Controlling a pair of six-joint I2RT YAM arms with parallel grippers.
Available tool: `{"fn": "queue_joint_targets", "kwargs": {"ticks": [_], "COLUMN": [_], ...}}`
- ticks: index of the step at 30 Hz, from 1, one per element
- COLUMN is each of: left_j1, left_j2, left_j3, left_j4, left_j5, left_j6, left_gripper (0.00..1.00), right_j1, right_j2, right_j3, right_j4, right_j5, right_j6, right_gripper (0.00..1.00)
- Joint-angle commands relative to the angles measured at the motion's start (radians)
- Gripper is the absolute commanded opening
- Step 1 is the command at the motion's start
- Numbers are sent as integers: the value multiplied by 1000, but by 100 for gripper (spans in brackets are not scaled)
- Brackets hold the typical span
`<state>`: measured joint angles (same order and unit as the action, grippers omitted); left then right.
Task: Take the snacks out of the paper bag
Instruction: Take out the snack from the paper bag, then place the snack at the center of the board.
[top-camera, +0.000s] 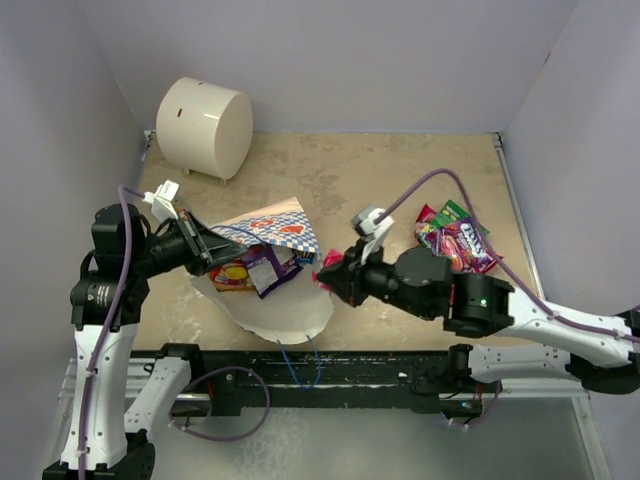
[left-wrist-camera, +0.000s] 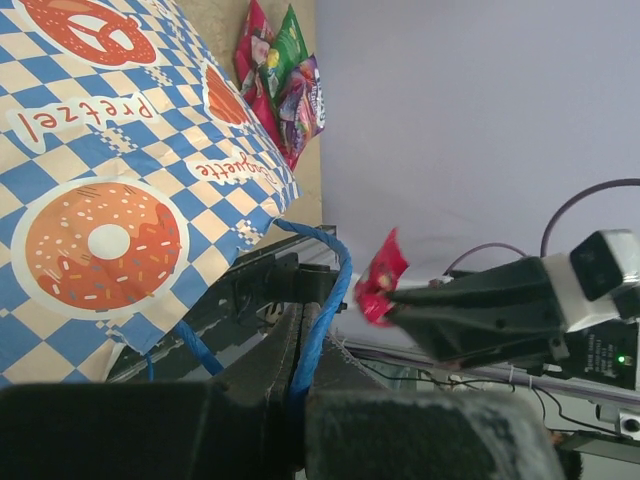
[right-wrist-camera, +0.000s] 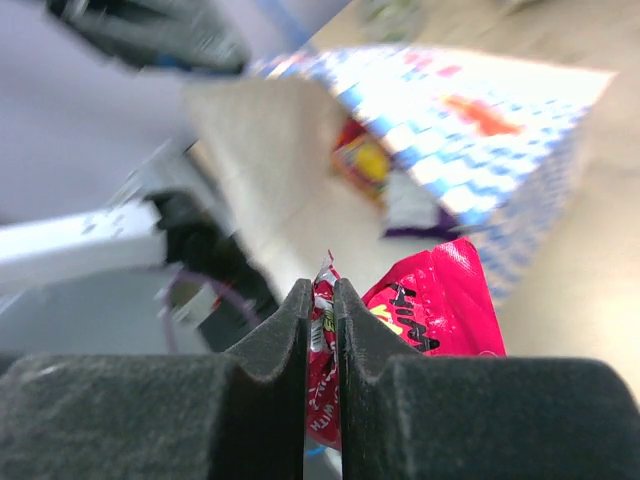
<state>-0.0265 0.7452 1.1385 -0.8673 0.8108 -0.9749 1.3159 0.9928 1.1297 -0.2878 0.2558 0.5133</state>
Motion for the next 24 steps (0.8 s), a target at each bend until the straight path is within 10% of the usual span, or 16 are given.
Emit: {"fn": "queue_joint_targets", "kwargs": {"ticks": [1,5,13,24], "left_j1": [-1,-1,-2,-2], "left_j2": [-7,0,5,-17], "left_j3": [-9,-6,-32,6], "left_j4": [62,55,50,40], "left_j5": [6,8,11,23], "left_j6": [-21,-38,-36,-58], "left_gripper": [0,0,0,0], "right_j1": [-24,-158,-604,-905], "right_j2": [-54,-81,-27,74], "right_j3": [52,-10,-114,-217], "right_j4": [-55,78,-18,-65], "right_j5": [478,742,600,537], "right_j6": [-168,-233,-10,132], "right_gripper": [0,0,0,0]}}
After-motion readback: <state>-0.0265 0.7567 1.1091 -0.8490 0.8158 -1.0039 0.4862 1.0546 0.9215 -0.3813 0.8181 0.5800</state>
